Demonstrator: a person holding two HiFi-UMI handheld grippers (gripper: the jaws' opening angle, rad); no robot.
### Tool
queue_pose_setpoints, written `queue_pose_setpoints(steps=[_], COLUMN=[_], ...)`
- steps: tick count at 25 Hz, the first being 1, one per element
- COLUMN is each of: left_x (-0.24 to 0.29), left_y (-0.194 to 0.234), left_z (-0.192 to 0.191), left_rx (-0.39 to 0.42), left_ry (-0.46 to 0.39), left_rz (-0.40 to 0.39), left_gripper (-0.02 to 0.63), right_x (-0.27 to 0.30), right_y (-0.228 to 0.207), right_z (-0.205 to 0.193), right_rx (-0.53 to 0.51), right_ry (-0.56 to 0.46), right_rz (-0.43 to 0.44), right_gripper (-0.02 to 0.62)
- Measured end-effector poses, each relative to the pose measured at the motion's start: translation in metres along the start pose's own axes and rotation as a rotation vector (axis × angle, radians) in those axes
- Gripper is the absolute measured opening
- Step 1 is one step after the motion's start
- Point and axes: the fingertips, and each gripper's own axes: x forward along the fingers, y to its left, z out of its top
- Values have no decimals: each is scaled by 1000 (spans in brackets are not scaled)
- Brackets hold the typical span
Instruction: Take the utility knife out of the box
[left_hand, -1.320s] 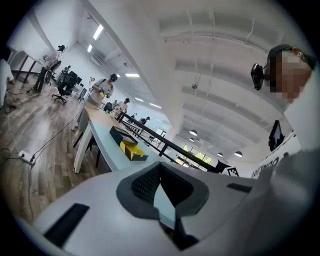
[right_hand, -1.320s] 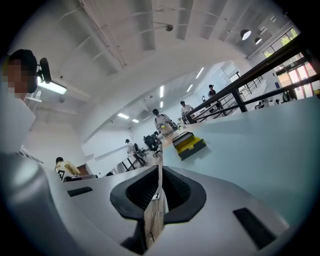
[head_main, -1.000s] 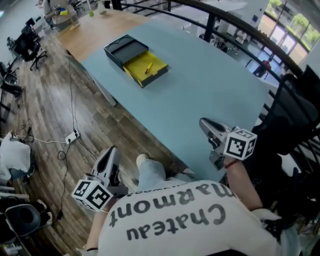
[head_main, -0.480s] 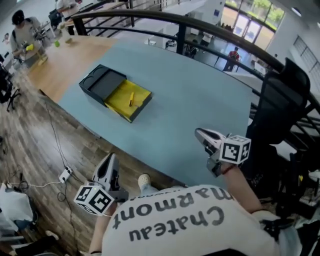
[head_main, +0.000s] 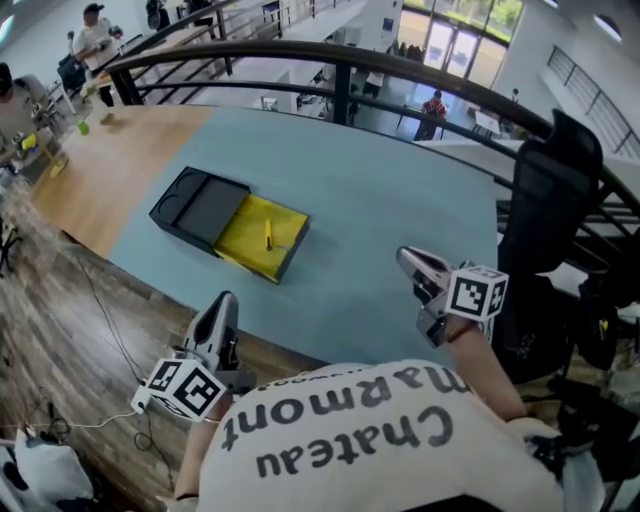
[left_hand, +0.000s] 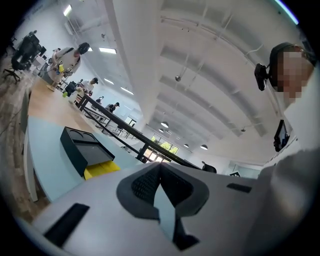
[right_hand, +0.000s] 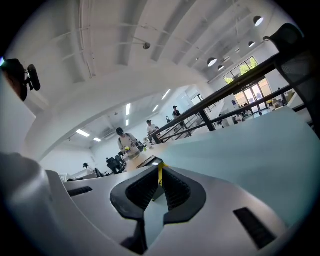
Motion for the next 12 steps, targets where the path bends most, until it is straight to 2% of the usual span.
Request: queue_pose_setpoints(steps=[3,7,12], left_x=[3,9,36], left_y=[14,35,57], left_z=[4,6,7], left_rx=[2,13,-13], left_ry=[32,81,112], left_rz=[-54,-73,-80], left_gripper=[3,3,3], right_x=[17,26,33], right_y=[8,9,-2], right_z=[-3,-9,-28], right_rx=[50,138,84], right_ry=[-48,-106,-47], right_rz=[-2,-19,-95], right_gripper=[48,48,48])
